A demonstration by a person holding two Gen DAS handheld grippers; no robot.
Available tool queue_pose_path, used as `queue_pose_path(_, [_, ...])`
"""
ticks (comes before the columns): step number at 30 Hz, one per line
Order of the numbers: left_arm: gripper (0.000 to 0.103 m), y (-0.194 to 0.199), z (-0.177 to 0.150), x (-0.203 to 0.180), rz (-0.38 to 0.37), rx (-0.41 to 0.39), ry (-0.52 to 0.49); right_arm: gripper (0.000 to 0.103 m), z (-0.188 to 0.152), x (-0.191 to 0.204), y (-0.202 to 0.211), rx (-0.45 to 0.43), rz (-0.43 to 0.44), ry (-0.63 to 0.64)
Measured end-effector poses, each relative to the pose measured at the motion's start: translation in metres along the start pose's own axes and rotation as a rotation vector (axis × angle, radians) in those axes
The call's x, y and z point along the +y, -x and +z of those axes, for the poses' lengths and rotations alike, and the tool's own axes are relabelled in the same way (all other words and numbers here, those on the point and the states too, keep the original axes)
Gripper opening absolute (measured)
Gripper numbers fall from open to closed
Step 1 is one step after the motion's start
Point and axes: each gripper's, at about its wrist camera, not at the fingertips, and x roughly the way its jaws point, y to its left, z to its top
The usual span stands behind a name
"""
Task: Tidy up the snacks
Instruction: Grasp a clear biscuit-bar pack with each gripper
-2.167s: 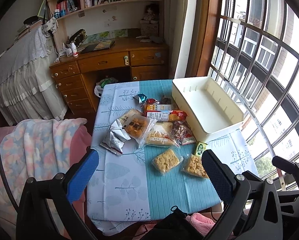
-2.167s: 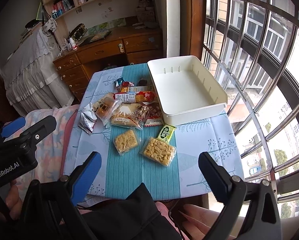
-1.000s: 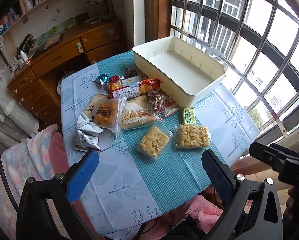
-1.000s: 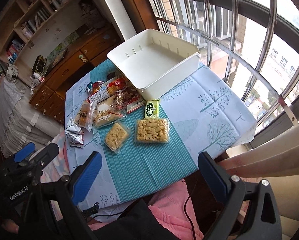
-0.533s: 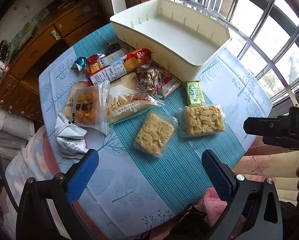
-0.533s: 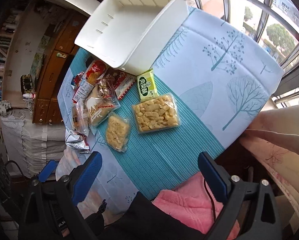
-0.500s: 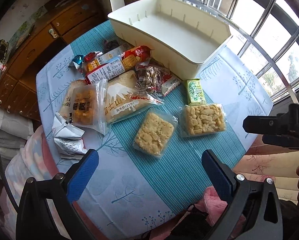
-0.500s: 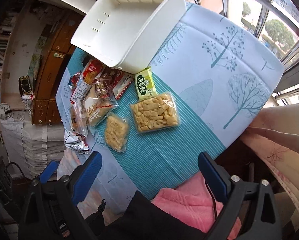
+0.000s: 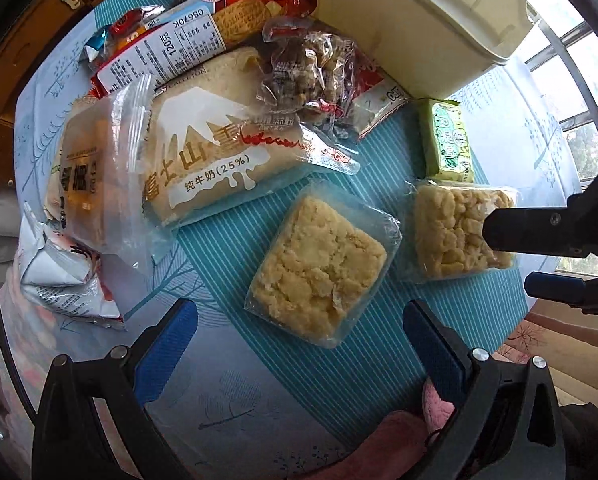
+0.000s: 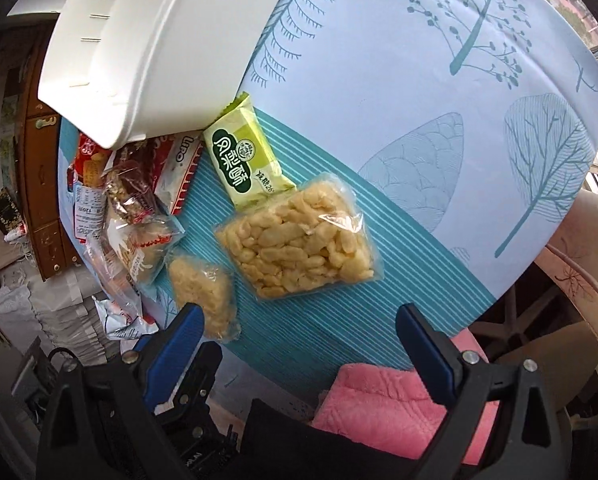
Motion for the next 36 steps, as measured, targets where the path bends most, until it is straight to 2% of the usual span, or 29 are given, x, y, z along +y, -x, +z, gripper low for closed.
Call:
queue_pose_path(14, [0.098, -0.041, 0.025, 0.022, -0.07, 0.05, 0.042, 0.097, 0.022, 0.024, -0.047, 0.066, -0.124, -0.066])
queue_pose_path(18, [0.093, -0.051, 0.03, 0.031, -0.086, 0.052, 0.032, 0.097, 0.027, 0.028, -0.056, 0.074, -0.158, -0.075])
queue_pose_path(22, [0.084, -0.057, 0.038, 0.024, -0.115, 0.054, 0.036, 0.097, 0.04, 0.032, -0.064, 0.072, -0.182, -0.083])
queue_pose_path(26, [0.078, -0.057, 0.046, 0.016, -0.101, 0.036, 0.021, 0.095, 0.048, 0.043, -0.075, 0.066, -0.19, -0.078])
queue_pose_path(30, [0.066, -0.045, 0.054, 0.004, -0.106, 0.028, 0.024, 0.093, 0.052, 0.044, -0.076, 0.057, -0.189, -0.074])
queue_pose_path(34, [0.064, -0.042, 0.057, 0.006, -0.111, 0.026, 0.04, 0.091, 0.047, 0.043, -0.069, 0.05, -0.185, -0.066])
queue_pose_path(36, [0.062, -0.04, 0.043, -0.002, -0.113, 0.023, 0.057, 0.09, 0.044, 0.037, -0.061, 0.046, -0.179, -0.062])
